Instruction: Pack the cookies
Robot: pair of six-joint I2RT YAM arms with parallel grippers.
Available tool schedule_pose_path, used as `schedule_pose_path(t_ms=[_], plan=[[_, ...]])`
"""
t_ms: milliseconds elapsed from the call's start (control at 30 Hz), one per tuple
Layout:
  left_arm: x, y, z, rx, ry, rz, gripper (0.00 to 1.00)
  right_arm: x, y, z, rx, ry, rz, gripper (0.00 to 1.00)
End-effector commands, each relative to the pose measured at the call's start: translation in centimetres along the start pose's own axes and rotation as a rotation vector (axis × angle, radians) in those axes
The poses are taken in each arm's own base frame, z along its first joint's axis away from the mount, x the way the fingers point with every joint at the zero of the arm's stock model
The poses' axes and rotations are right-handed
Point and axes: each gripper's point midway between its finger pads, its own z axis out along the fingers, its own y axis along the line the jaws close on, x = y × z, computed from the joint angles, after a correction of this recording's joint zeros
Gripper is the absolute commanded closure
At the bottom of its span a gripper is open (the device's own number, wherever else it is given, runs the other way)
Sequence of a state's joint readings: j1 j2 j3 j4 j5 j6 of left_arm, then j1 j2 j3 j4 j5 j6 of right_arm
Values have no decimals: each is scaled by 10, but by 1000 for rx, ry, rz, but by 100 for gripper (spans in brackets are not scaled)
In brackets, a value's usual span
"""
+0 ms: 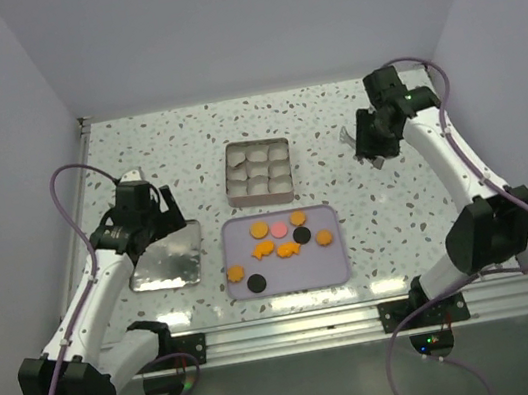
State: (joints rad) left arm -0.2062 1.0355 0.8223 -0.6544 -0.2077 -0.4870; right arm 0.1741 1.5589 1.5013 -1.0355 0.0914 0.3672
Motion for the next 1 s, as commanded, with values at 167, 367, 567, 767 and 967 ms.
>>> schedule_pose_path(t_ms=[167,367,567,767,967], plan=[[-7,-11,-4,53,-21,9,0,45,-2,-48,-28,52,16,53],[-14,-12,-11,52,-25,27,0,84,40,-89,-113,94,-111,54],[-18,-7,-21,43,-46,40,0,133,67,-113,-181,145,-172,54],[-16,-12,-19,81,-62,27,0,157,80,-113,-193,178,-221,54],[-17,-12,-21,80,-72,21,0,173,88,-102,-148,223,-301,53]])
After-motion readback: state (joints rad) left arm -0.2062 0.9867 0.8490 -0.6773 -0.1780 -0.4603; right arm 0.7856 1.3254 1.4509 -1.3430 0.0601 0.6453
